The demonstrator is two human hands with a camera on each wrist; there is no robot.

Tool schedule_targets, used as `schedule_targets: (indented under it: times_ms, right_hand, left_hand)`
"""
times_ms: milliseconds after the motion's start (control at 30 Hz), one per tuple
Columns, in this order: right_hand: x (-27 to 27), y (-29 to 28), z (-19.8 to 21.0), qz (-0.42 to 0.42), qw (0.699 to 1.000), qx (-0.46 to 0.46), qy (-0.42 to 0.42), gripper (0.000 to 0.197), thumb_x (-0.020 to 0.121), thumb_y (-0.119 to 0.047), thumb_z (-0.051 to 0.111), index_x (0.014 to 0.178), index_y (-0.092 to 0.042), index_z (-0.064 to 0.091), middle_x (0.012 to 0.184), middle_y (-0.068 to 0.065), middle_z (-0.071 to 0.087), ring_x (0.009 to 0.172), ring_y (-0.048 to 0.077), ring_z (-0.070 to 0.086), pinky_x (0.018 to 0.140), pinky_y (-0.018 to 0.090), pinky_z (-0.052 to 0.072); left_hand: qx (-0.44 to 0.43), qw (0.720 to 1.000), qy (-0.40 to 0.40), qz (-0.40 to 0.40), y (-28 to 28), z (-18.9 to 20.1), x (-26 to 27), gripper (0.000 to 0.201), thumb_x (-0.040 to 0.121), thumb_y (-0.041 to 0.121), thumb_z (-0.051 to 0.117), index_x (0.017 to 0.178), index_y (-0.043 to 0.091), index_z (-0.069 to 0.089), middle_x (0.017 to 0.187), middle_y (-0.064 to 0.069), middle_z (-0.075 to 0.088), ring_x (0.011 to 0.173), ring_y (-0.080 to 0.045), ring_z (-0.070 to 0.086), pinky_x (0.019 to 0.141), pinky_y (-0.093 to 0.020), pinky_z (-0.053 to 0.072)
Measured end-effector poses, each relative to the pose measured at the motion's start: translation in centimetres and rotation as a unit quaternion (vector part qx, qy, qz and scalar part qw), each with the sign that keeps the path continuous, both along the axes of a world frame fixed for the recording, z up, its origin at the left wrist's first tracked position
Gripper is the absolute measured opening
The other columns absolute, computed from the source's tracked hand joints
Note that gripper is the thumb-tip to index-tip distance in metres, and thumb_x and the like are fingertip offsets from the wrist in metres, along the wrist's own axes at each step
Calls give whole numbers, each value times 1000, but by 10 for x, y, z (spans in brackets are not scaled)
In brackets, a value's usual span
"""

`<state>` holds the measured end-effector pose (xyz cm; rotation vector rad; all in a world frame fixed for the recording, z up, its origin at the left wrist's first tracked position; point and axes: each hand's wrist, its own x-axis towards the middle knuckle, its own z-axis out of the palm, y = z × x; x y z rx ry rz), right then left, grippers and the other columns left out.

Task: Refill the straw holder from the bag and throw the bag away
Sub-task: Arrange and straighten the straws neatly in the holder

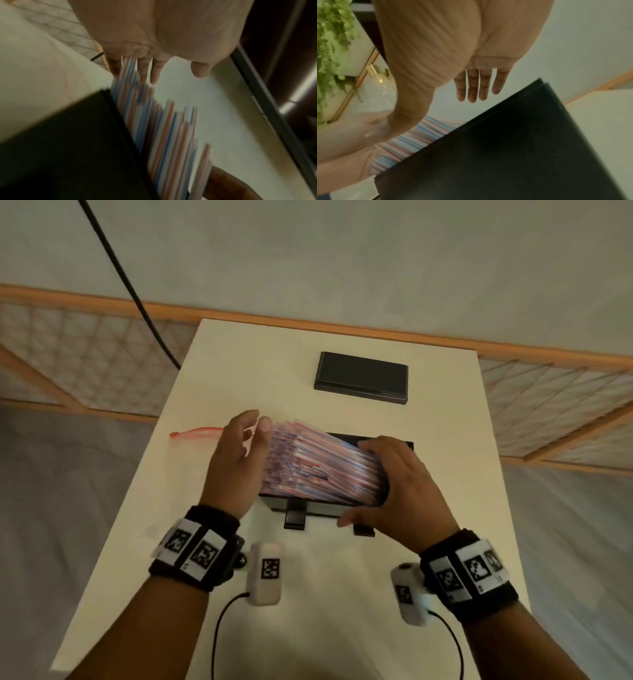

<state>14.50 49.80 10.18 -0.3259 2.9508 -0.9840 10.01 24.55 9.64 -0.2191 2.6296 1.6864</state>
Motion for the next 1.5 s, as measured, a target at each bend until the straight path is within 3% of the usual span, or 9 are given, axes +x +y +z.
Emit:
schedule_targets:
  times_ms: [133,267,433,567,800,1000,1200,1333,1500]
  right_hand:
    - [-25,5,-10,52,997,56,-23,126,47,-86,75,149,-21,36,146,0,47,133,17,46,114,45,41]
    - [-33,2,-22,57,994,94,-25,137,47,-93,66,155,-20,25,156,2,40,140,22,41,120,48,30]
    - [-33,-1,-27,49,993,102,-25,139,48,-94,65,157,-21,19,158,1,37,142,22,39,122,45,24]
    - [-39,-5,-27,58,991,113,-29,138,50,-96,60,158,-21,18,159,2,37,142,23,39,122,44,22]
    - [-38,-12,-30,55,991,118,-9,132,56,-97,58,157,-20,21,157,1,40,141,22,41,121,44,25]
    - [-48,-17,-29,62,991,116,-26,140,50,-98,56,158,-19,17,156,2,40,140,22,40,118,48,22]
    - [-50,-36,-40,82,993,83,-32,134,53,-93,62,157,-19,20,158,1,33,146,21,28,122,54,11]
    - [-50,-37,-43,75,994,72,-33,135,50,-95,57,156,-20,20,157,1,35,144,20,30,121,54,10]
    - [-49,-37,-41,68,996,43,-28,136,51,-87,70,156,-17,19,155,2,37,143,21,32,121,51,8]
  left_hand:
    - [17,998,-15,50,24,-2,-2,52,103,55,34,144,27,49,130,21,47,122,2,43,89,-2,29]
    - [21,998,-31,46,26,-2,-6,28,107,47,34,127,38,50,106,34,53,92,30,50,77,8,31]
    - [1,1000,-14,27,26,-3,-6,48,90,71,34,121,41,56,110,28,59,99,16,57,80,4,35]
    - [-3,999,19,37,25,-12,-3,70,87,72,44,135,25,61,135,7,64,122,-10,61,104,-27,48]
    - [15,995,44,90,29,-10,-5,35,93,57,58,106,26,69,109,9,73,101,-11,70,94,-37,58]
    - [19,996,46,80,32,-5,-11,25,97,48,59,104,26,67,102,9,73,95,-12,71,89,-36,59]
    - [-18,997,32,66,32,-9,-13,48,99,54,50,133,23,63,130,6,68,116,-12,64,106,-35,51]
    - [-16,998,47,38,29,-5,-15,50,97,59,44,122,24,69,119,7,72,109,-14,68,102,-42,54]
    - [6,997,79,13,36,-4,-10,50,95,57,46,118,20,71,117,7,72,104,-9,70,92,-24,57]
